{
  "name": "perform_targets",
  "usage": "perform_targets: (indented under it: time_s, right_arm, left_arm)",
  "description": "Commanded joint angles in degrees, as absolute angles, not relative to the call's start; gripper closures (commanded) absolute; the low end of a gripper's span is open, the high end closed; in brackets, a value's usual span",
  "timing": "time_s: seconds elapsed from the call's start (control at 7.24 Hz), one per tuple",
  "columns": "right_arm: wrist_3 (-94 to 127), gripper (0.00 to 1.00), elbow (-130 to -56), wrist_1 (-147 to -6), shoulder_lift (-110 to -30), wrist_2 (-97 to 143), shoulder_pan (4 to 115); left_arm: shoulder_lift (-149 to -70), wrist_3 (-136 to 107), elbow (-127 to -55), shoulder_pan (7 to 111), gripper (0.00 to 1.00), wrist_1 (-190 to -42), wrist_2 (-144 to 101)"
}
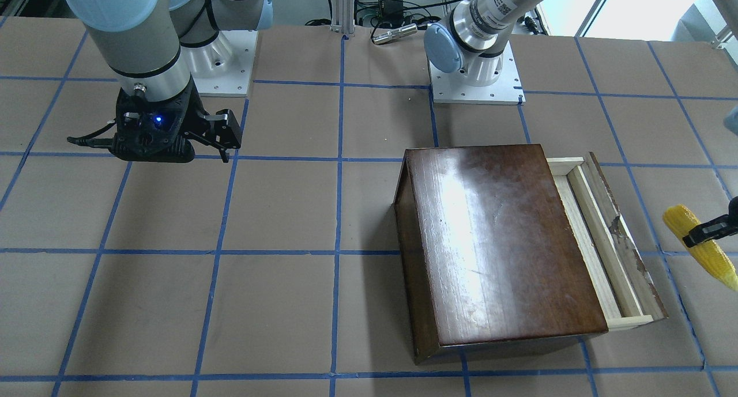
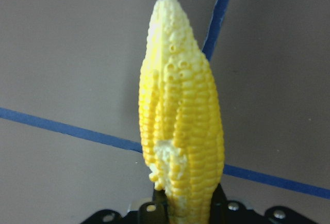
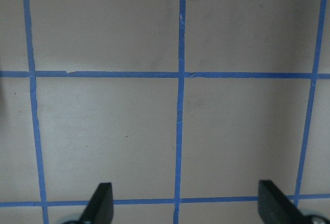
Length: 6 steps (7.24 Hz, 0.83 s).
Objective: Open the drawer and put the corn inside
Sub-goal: 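Carry the corn over the open drawer and lower it inside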
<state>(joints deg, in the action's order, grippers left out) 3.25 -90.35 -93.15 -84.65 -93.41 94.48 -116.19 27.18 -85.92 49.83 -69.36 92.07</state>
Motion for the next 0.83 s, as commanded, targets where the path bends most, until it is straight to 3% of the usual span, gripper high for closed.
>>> perform_targets:
  time_s: [0.0,0.69]
  right_arm:
    - [3.3,0.00,-90.4,-93.1,-84.6,-93.3,94.5]
    - [3.3,0.00,-90.4,-93.2,-84.6,-93.3,94.5]
  left_arm:
    - [-109.1,26.7,-83.2,55.9,1.00,-77.6,92.1]
    - [-104.7,26.8,-84.2,70.5,1.00,-84.3,92.2]
